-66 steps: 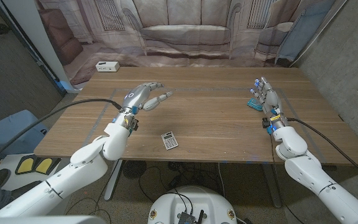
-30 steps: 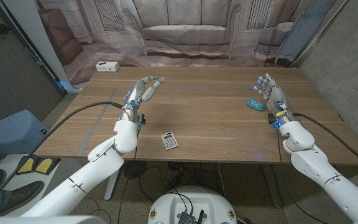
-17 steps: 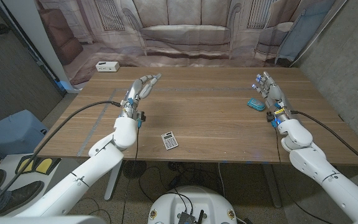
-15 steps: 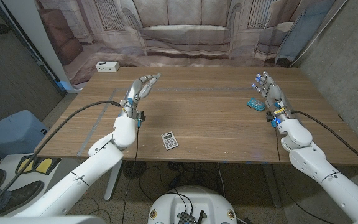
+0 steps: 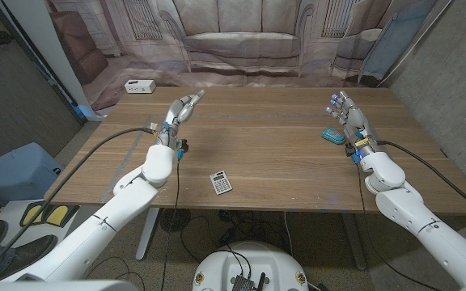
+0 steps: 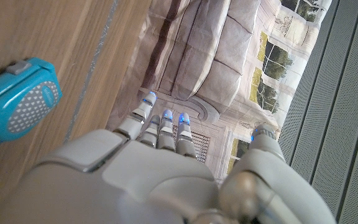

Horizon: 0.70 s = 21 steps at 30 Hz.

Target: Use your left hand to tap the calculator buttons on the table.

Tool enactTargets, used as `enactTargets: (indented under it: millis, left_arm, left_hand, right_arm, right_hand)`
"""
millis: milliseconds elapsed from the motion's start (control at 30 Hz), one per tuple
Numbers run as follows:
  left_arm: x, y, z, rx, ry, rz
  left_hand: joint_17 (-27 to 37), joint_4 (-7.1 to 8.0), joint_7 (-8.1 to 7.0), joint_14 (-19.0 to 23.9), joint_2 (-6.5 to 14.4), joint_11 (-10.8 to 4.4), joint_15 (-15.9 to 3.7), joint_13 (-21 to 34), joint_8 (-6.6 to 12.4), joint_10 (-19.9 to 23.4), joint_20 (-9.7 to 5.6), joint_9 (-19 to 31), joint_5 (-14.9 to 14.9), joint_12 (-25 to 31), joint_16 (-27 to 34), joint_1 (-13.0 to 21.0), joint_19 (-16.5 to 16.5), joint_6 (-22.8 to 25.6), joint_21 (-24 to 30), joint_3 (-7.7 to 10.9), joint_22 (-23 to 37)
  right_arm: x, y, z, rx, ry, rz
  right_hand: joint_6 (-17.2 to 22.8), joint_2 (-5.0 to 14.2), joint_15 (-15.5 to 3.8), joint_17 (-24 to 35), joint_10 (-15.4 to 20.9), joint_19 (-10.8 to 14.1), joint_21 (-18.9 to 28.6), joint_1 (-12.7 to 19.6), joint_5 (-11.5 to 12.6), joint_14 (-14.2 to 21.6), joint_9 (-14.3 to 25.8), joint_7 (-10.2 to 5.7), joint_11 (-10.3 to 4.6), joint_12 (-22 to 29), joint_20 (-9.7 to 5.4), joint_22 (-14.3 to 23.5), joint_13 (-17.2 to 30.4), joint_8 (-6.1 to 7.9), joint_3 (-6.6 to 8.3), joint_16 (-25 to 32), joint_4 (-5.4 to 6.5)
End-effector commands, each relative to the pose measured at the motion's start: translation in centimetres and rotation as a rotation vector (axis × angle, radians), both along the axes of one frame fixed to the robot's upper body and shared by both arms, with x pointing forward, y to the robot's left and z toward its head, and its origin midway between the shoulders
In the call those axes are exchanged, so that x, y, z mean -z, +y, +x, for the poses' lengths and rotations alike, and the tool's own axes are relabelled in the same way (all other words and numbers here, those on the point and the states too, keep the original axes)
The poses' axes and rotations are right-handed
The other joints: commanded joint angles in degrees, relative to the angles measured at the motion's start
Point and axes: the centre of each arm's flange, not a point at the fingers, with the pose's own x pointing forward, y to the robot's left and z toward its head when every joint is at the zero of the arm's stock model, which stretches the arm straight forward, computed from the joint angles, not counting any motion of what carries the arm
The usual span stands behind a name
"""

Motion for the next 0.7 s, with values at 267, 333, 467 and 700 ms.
enactTargets:
  millis: [267,333,467,700]
  left_arm:
    - [-1.3,-0.2,3.9,0.219,0.080,-0.093]
    - [-1.4,-0.4,4.2,0.235,0.083,-0.098]
    - [-1.5,-0.5,4.8,0.271,0.097,-0.109]
    - [-1.4,-1.0,5.4,0.299,0.113,-0.112]
  left_hand:
    - [0.0,-0.19,0.71,-1.3,-0.2,1.52,0.36,0.0,-0.54,-1.7,-1.18,0.1,-0.1,-0.5,-0.1,-0.8,-0.2,-2.9,-0.4,-0.25,0.1]
    - [0.0,-0.21,0.77,-1.6,-0.3,1.75,0.54,0.0,-0.52,-2.0,-1.47,0.1,-0.1,-0.5,-0.2,-0.8,-0.3,-3.3,-0.4,-0.27,0.1]
    - [0.0,-0.26,0.95,-1.9,-0.3,1.80,0.63,0.0,-0.62,-2.3,-1.58,0.1,-0.1,-0.6,-0.2,-0.8,-0.3,-4.1,-0.5,-0.27,0.1]
    - [0.0,-0.34,1.05,-2.4,-0.3,2.11,0.83,-0.1,-0.70,-2.8,-1.94,0.0,-0.1,-0.6,-0.2,-0.9,-0.5,-5.4,-0.5,-0.28,0.0]
  right_arm:
    - [-0.5,-0.4,0.6,0.007,0.008,-0.023]
    - [-0.5,-0.4,0.7,0.006,0.009,-0.024]
    - [-0.5,-0.6,0.9,0.002,0.017,-0.029]
    - [-0.6,-0.8,1.7,-0.025,0.041,-0.040]
  right_hand:
    - [0.3,0.44,-0.21,0.2,0.9,1.1,0.3,0.3,-0.1,0.9,0.2,0.28,-0.09,0.2,-0.23,0.1,0.1,-0.04,-0.38,0.3,-0.04]
    - [0.3,0.43,-0.31,0.2,0.9,1.2,0.3,0.4,-0.1,0.9,0.2,0.22,-0.21,0.2,-0.33,0.1,0.1,-0.04,-0.39,0.3,-0.05]
    - [0.2,0.40,-0.38,0.2,0.9,1.3,0.3,0.4,-0.1,1.0,0.2,0.22,-0.21,0.2,-0.34,0.1,0.1,-0.06,-0.42,0.3,-0.06]
    - [-0.2,0.35,-0.25,0.2,0.8,1.4,0.3,0.3,-0.1,1.1,0.2,0.21,-0.10,0.1,-0.39,0.1,0.1,-0.20,-0.51,0.3,-0.02]
